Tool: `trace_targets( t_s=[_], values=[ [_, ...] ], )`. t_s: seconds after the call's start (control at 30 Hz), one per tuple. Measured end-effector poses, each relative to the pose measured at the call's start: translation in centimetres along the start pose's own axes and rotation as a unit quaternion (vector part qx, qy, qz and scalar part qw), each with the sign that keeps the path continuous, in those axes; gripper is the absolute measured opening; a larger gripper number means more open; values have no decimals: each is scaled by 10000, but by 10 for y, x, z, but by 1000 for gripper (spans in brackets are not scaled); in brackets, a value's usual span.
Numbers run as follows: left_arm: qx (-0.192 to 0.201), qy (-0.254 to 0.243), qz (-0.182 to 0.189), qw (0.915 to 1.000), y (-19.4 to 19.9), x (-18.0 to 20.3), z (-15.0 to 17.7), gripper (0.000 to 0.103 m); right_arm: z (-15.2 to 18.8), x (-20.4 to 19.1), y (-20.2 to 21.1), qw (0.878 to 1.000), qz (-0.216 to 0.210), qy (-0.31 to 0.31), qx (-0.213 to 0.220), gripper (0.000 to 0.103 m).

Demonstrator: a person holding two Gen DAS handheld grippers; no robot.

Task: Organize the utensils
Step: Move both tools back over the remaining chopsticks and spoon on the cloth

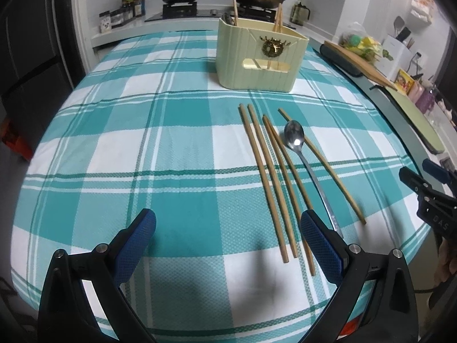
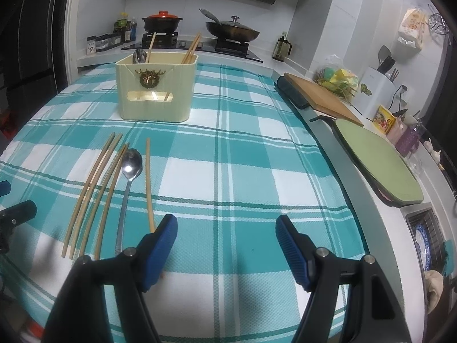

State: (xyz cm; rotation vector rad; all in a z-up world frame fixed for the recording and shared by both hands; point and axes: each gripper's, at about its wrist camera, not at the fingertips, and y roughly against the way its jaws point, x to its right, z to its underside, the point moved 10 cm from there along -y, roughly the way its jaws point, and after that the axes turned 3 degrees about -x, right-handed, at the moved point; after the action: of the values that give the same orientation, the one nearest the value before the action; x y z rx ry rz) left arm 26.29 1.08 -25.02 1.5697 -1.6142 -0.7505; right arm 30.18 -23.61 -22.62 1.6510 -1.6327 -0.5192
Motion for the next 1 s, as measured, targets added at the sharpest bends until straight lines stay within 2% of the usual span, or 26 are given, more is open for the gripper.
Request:
trace_targets(
  t_s=[0.77, 1.0],
  values=[
    [-148, 209, 14, 9997, -13, -6, 2, 101, 4, -3, -11, 9999, -64, -45, -154, 73],
    [-264, 384, 75, 9989, -24, -10, 4, 101, 7, -6, -16, 9995, -225, -133, -149, 73]
  ],
)
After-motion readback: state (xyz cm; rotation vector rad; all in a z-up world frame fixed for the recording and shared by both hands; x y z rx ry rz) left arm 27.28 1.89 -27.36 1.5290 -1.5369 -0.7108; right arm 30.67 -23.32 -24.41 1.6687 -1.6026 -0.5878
